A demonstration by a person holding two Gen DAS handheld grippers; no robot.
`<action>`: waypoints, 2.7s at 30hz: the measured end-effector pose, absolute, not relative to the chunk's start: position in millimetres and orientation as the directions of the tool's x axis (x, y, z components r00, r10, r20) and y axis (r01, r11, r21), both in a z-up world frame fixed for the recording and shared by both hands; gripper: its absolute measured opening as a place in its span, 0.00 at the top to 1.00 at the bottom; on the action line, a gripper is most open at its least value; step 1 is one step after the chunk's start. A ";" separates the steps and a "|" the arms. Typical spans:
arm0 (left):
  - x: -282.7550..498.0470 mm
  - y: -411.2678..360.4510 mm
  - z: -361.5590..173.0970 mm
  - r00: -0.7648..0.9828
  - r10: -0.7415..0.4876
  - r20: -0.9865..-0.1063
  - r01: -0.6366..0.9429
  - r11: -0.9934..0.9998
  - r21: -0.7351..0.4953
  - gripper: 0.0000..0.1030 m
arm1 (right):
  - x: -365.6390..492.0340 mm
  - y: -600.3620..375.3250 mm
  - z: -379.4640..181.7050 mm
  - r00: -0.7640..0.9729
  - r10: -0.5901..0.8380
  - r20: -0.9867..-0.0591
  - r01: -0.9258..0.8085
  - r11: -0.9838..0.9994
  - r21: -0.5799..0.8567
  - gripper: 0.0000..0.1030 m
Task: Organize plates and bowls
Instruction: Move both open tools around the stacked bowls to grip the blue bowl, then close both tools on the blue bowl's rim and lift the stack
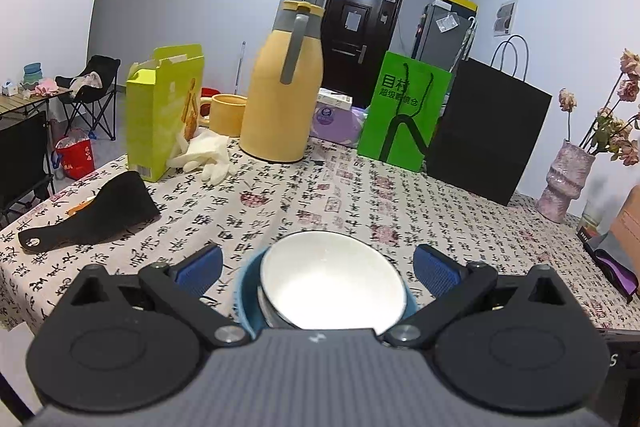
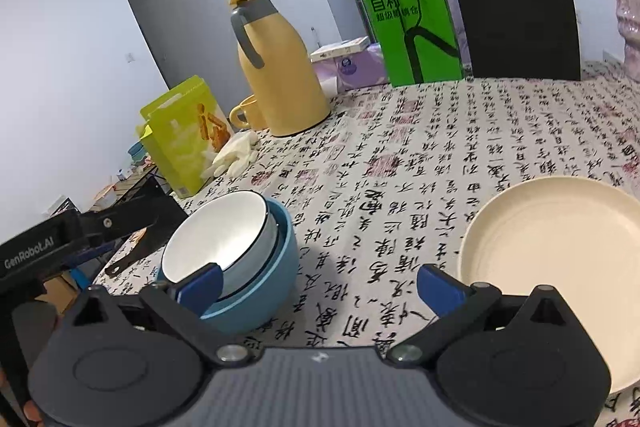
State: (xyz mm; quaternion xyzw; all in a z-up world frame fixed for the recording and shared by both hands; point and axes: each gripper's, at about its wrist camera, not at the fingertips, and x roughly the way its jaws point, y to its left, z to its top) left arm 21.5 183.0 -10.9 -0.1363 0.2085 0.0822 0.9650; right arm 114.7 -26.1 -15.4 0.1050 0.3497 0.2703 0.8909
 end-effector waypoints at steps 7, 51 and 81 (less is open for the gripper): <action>29.1 209.7 -16.9 0.888 0.095 -0.450 -0.226 0.942 -0.247 0.00 | 125.4 -7.5 -20.3 0.582 0.565 -0.585 -0.398 0.825 0.401 0.00; 126.1 273.7 -77.8 0.694 -0.158 -0.702 -0.144 0.925 -0.351 0.00 | 186.0 76.5 -73.0 0.406 0.563 -0.720 -0.291 0.826 0.482 0.00; 131.5 258.9 -81.9 0.659 -0.258 -0.707 -0.099 0.901 -0.422 0.56 | 180.6 71.9 -73.4 0.418 0.603 -0.679 -0.323 0.798 0.509 0.41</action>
